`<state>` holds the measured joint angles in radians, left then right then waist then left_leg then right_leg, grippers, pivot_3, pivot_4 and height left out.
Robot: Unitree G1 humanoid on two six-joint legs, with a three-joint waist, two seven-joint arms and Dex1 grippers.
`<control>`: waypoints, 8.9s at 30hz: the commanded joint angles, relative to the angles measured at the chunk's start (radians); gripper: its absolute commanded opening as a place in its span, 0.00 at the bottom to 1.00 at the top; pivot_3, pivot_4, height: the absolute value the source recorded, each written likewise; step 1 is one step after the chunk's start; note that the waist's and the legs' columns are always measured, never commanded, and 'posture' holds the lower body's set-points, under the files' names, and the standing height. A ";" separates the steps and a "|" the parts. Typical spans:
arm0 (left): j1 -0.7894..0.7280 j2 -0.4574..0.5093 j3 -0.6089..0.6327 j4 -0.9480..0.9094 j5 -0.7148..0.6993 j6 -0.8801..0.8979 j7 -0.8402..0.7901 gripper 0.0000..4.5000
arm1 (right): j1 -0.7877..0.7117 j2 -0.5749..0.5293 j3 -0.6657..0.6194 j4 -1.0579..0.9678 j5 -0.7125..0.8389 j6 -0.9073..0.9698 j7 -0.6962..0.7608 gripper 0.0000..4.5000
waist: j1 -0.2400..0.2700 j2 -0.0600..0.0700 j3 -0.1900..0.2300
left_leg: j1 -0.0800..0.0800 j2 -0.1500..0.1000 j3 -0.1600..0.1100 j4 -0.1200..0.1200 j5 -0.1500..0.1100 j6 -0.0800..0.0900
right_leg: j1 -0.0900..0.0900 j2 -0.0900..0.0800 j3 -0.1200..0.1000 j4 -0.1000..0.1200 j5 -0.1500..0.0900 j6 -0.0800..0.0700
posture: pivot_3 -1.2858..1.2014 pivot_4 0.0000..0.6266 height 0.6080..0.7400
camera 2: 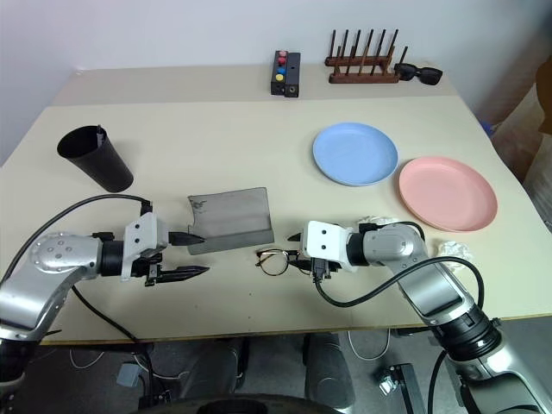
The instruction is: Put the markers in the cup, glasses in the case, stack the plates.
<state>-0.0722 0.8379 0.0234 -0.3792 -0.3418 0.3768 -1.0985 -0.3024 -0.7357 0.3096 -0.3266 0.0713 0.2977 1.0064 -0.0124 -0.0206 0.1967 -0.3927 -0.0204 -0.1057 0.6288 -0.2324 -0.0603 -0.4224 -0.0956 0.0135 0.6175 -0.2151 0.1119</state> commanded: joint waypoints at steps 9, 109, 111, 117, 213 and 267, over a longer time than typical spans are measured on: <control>0.001 -0.001 0.023 -0.067 -0.049 0.011 0.052 0.65 | -0.007 -0.011 -0.011 -0.005 -0.012 0.001 0.021 0.01 | -0.001 0.000 0.000 | 0.000 0.000 0.000 0.000 0.000 0.000 | 0.000 0.000 0.000 0.000 0.000 0.000 | 0.52 0.24 0.99; -0.123 -0.071 0.286 0.289 -0.102 -0.040 0.225 0.23 | -0.433 0.338 0.018 0.321 -0.122 -0.202 0.021 0.19 | -0.003 0.001 0.000 | 0.001 0.000 0.000 -0.004 0.000 0.000 | -0.002 0.001 0.000 0.000 0.002 -0.001 | 0.52 0.24 0.99; -0.182 -0.093 0.250 0.335 -0.090 -0.047 0.229 0.01 | -0.407 0.328 0.009 0.285 -0.110 -0.180 0.015 0.00 | -0.005 0.001 0.000 | 0.001 0.000 0.000 -0.003 0.000 0.000 | -0.002 0.001 0.000 0.000 0.003 0.000 | 0.52 0.24 0.99; -0.417 -0.187 0.083 0.551 -0.008 -0.036 0.229 0.01 | -0.314 0.287 -0.033 0.177 -0.074 -0.135 -0.013 0.00 | -0.003 0.000 0.000 | 0.000 0.000 0.000 -0.002 0.000 0.000 | -0.002 0.001 0.000 0.001 0.004 0.002 | 0.52 0.24 0.99; -0.074 -0.285 -0.015 -0.099 -0.187 0.052 0.254 0.00 | -0.171 -0.166 -0.283 0.428 -0.314 -0.307 -0.326 0.01 | 0.012 0.002 0.001 | -0.001 -0.001 0.003 0.000 0.000 0.000 | 0.000 0.000 0.003 -0.003 0.002 -0.002 | 0.52 0.24 0.99; -0.084 -0.334 -0.069 0.010 -0.164 -0.040 0.234 0.00 | 0.185 -0.154 -0.383 0.214 0.014 -0.056 -0.116 0.00 | 0.000 0.003 0.000 | 0.002 0.001 0.012 0.002 -0.003 0.005 | 0.002 0.000 0.008 -0.003 0.002 -0.001 | 0.52 0.24 0.99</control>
<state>-0.1512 0.5047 -0.0561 -0.3282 -0.4911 0.3348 -0.8694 -0.1042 -0.8848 -0.0557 -0.1063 0.0889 0.2629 0.8977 -0.0122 -0.0181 0.1969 -0.3904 -0.0199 -0.0939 0.6306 -0.2352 -0.0557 -0.4208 -0.0960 0.0213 0.6144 -0.2135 0.1106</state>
